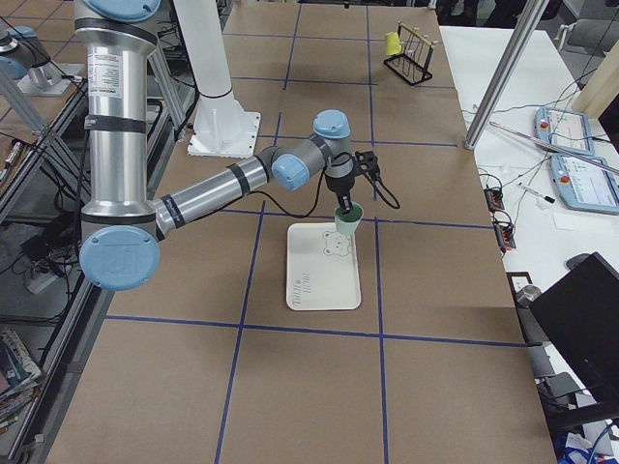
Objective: Left arm grabs green cup and hands to right arm on tray
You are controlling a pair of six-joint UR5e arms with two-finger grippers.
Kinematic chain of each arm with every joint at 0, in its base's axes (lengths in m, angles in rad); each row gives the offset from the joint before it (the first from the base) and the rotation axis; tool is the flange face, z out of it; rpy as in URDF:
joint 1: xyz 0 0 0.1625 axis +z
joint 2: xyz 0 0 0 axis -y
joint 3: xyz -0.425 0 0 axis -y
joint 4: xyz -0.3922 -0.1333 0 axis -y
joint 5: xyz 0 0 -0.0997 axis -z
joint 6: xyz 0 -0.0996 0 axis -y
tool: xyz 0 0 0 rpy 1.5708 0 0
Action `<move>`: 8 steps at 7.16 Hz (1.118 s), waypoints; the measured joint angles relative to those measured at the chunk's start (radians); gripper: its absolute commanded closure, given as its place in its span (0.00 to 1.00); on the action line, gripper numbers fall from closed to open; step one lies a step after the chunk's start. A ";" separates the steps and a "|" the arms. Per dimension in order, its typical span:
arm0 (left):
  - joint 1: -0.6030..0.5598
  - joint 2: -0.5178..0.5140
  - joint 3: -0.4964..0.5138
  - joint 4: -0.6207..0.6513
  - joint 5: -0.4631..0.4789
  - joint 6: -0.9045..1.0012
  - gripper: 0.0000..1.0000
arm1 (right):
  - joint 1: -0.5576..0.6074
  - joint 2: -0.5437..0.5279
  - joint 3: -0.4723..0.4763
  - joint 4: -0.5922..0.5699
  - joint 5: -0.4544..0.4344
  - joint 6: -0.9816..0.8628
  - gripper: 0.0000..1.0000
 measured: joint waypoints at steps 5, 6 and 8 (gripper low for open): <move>-0.213 0.240 0.011 -0.027 -0.053 0.168 0.00 | 0.019 -0.140 -0.056 0.249 -0.008 0.086 1.00; -0.218 0.242 0.019 -0.029 -0.046 0.168 0.00 | 0.016 -0.146 -0.099 0.321 -0.017 0.128 1.00; -0.220 0.240 0.022 -0.032 -0.043 0.163 0.00 | -0.039 -0.149 -0.166 0.400 -0.081 0.182 0.99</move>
